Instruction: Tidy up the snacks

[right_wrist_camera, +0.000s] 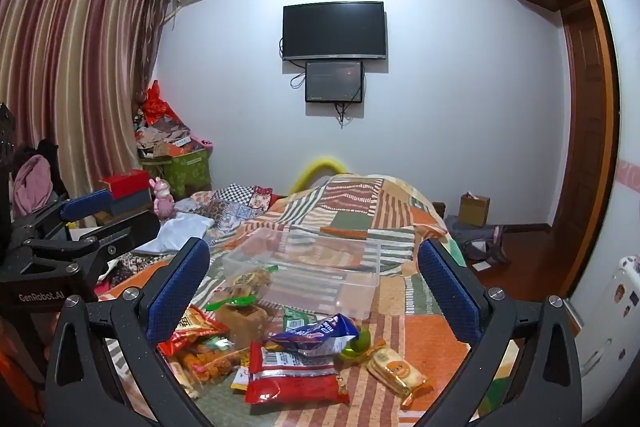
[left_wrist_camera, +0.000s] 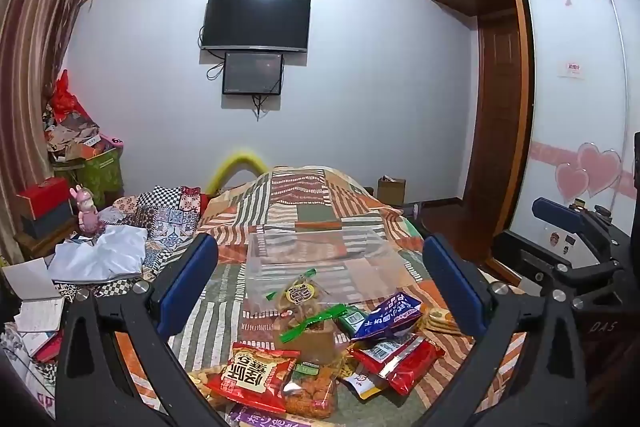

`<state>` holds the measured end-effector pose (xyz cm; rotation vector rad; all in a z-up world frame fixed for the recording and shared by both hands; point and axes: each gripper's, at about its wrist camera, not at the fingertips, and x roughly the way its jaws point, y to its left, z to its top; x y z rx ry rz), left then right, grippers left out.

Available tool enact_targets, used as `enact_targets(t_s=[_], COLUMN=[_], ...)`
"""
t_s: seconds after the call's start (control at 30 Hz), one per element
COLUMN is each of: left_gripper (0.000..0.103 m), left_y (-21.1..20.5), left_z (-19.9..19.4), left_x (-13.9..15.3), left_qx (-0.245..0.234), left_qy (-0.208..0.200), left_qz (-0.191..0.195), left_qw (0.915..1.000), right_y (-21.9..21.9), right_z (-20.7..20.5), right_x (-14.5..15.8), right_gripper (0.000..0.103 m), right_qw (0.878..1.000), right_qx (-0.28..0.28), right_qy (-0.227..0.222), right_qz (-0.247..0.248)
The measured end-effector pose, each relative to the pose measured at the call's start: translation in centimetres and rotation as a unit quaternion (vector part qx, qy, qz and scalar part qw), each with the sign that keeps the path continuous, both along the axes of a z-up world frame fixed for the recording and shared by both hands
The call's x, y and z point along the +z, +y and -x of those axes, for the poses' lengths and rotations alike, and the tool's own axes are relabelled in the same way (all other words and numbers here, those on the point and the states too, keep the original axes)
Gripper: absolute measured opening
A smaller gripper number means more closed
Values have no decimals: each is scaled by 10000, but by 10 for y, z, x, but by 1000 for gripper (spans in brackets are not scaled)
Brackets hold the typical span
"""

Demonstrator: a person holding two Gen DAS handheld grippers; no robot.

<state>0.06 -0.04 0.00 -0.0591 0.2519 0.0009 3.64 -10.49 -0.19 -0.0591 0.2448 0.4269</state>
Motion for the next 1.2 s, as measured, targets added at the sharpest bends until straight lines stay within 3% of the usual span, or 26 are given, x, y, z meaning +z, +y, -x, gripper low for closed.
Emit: enact_targets(t_s=[1.2], left_gripper=[103], left_y=[1], left_z=[-2], left_x=[-3], left_qx=[6], left_qy=[25], left_qz=[44], left_qw=[10000], right_y=[-4], right_z=[2], right_x=[3], right_gripper=[103], right_qw=[9999], right_qx=[61], right_qy=[-35], right_qz=[-110])
